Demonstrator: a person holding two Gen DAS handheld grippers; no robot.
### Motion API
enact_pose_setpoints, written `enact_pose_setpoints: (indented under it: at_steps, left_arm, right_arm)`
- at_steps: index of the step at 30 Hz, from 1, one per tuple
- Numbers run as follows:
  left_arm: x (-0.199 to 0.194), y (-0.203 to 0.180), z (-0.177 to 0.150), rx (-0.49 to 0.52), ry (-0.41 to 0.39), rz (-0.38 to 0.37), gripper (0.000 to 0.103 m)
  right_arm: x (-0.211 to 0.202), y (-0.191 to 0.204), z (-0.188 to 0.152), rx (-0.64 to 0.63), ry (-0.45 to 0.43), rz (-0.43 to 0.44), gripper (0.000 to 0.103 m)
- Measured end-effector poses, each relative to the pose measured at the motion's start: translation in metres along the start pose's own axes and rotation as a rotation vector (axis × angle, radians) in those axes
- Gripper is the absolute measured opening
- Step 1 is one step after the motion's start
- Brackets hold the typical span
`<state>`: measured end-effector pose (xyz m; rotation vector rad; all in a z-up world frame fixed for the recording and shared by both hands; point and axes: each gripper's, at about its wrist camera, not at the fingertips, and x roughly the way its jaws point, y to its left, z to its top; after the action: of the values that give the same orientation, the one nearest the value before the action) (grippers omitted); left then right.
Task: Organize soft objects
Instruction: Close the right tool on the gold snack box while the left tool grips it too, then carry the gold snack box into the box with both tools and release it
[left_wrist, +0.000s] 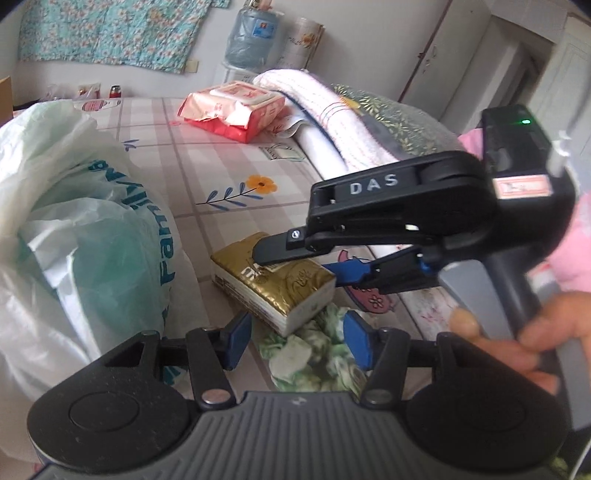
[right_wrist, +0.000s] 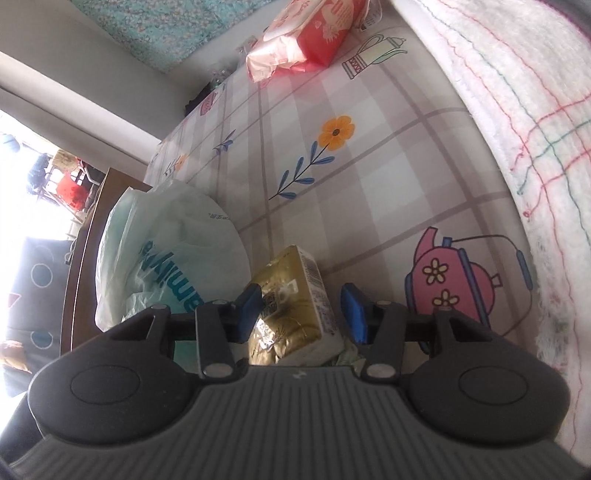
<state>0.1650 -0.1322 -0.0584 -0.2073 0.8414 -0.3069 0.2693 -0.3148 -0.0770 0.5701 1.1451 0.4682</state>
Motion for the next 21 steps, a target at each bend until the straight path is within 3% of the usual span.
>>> enact_pose_setpoints:
  at_steps: [9, 21]
  left_arm:
    - [0.0, 0.0, 0.001, -0.003, -0.006, -0.016, 0.056]
    - [-0.073, -0.01, 0.013, 0.063, -0.179, -0.092, 0.056]
  right_arm:
    - [-0.008, 0.002, -0.008, -0.005, 0.002, 0.037, 0.032]
    - [-0.074, 0.049, -0.02, -0.075, -0.134, 0.065, 0.031]
